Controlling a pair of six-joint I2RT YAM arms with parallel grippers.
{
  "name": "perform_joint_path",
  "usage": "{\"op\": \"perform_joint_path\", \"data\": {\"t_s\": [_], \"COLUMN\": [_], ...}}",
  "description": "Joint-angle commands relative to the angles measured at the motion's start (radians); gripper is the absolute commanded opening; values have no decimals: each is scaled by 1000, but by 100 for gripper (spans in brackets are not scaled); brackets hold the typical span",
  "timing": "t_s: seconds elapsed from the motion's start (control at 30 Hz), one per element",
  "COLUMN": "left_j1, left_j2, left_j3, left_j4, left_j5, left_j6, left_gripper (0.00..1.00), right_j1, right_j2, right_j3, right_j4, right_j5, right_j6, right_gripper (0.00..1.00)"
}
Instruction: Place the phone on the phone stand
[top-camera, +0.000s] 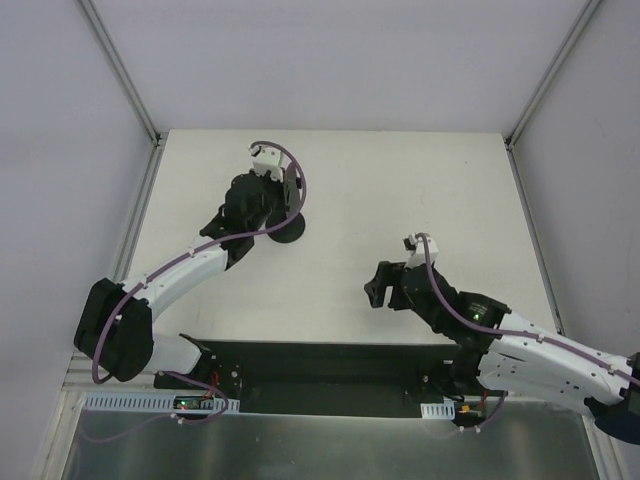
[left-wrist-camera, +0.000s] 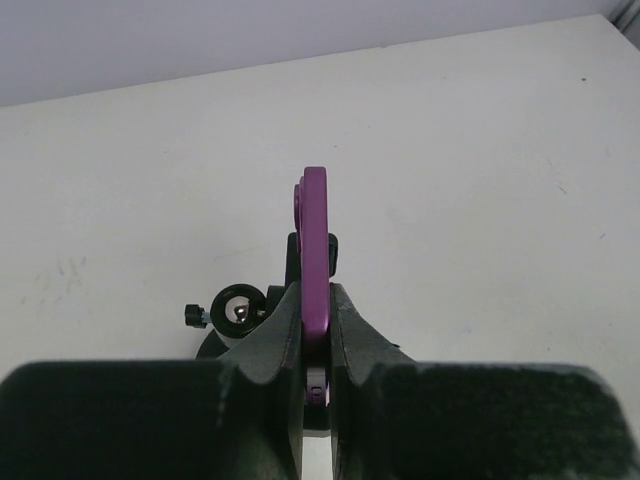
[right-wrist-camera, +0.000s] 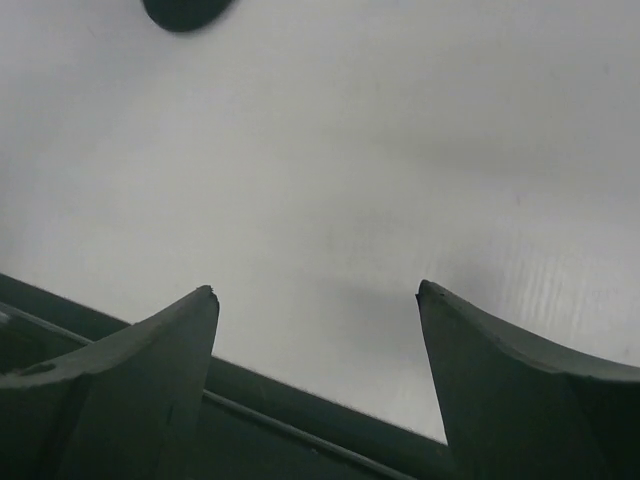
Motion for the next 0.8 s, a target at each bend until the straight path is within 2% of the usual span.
{"op": "perform_joint_path", "data": {"t_s": [0.0,0.1,0.23,0.43,0.6,0.77], "left_j1": [75,171,362,608,757,840], "left_j2": [-37,-17,6,103,170,204], "left_j3": [94,159,202,329,348,352], "left_j4": [-145,-202,-182,-182,-150,-154], "left_j5": [-42,-33,136,299,558,695], "left_j6": [-33,1,30,109,155,170], "left_gripper": [0,0,0,0,0,0], "right_j1": [-44,-46,-46,-47,-44,-46], "right_j2": [-131,-176,-182,-188,-226,-245], "right_j3": [-142,-140,-113,-101,-104,-109], "right_j4": [-30,-10,-8,-28,-45,-59], "right_j5": [-176,-159,-167,-199,-201,-208], "right_j6": [-55,-77,-97,-153,-160,-155], "right_gripper": [83,83,83,83,83,83]}}
